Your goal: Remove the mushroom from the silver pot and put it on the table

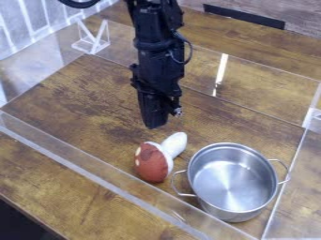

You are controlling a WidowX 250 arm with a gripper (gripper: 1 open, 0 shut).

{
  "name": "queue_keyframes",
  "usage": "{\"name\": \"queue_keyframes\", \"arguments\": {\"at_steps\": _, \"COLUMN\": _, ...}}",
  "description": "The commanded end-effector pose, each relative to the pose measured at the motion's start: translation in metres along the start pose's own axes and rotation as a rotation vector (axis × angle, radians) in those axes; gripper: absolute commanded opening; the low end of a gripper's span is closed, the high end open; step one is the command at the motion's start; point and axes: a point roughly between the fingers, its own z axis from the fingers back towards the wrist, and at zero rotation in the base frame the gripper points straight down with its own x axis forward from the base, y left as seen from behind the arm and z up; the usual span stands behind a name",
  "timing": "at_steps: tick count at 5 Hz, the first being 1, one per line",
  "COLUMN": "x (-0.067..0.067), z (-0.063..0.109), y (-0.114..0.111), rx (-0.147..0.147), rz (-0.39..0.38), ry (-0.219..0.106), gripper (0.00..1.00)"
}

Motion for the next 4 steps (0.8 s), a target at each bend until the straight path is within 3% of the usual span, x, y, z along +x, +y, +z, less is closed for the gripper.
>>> {"name": "queue_keyframes", "arguments": {"at_steps": 1, "x": 0.005, "z": 0.018, "y": -0.01, "rx": 0.018, "rz": -0.054, "ry": -0.059, "gripper": 0.0}}
{"name": "queue_keyframes", "arguments": {"at_steps": 2, "x": 0.011, "z": 0.012, "y": -0.023, "rx": 0.005, "rz": -0.111, "ry": -0.054, "gripper": 0.0}}
{"name": "queue_keyframes", "arguments": {"at_steps": 3, "x": 0.014, "z": 0.009, "y": -0.032, "rx": 0.001, "rz": -0.132, "ry": -0.026, "gripper": 0.0}}
{"name": "queue_keyframes", "arguments": {"at_steps": 4, "x": 0.016, "z": 0.015, "y": -0.024, "rx": -0.01, "rz": -0.132, "ry": -0.018, "gripper": 0.0}}
